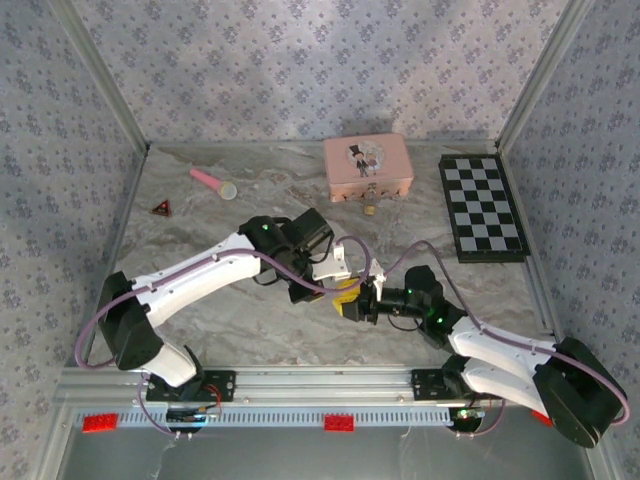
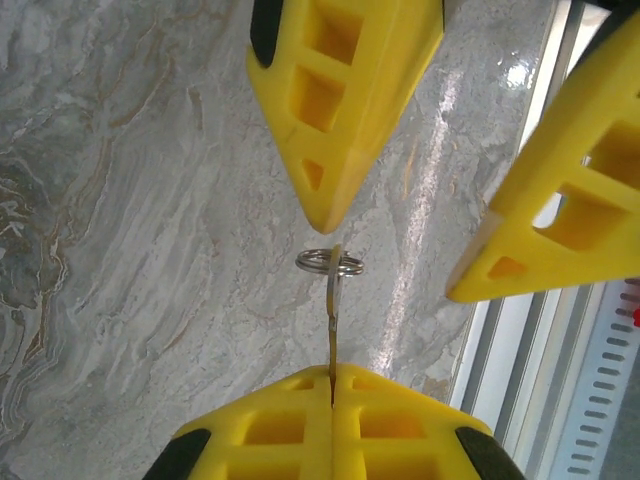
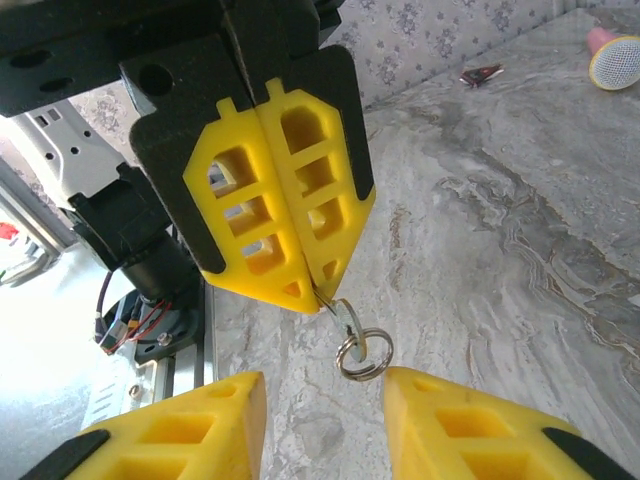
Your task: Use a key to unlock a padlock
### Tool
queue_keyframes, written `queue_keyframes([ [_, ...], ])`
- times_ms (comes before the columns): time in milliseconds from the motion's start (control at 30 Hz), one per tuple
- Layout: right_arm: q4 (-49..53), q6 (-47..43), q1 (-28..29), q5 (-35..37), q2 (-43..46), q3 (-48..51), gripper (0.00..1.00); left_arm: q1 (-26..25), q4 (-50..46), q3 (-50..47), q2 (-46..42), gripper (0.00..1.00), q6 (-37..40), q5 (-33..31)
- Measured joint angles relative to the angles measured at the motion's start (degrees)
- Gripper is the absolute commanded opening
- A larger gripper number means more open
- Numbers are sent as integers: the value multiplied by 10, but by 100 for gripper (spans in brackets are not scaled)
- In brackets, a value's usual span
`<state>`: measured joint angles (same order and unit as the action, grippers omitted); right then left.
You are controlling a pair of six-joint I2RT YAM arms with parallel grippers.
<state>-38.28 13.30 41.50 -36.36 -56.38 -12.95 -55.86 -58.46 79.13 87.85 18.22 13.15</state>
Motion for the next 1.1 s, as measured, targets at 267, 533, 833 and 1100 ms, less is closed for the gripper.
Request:
queue_keyframes([
  [267,-8,7,0,-6,-2,-9,23,-4,-3,0,0,0,4,10],
  [533,-10,7,3,-8,-17,-17,15,-9,-3,-1,0,0,5,14],
  [833,-9,5,3,-10,-24,-20,10,-8,-5,-3,-3,0,8,10],
  [1100,-9,-2,4,-10,-22,-20,0,-9,1,-10,-18,0,8,1],
])
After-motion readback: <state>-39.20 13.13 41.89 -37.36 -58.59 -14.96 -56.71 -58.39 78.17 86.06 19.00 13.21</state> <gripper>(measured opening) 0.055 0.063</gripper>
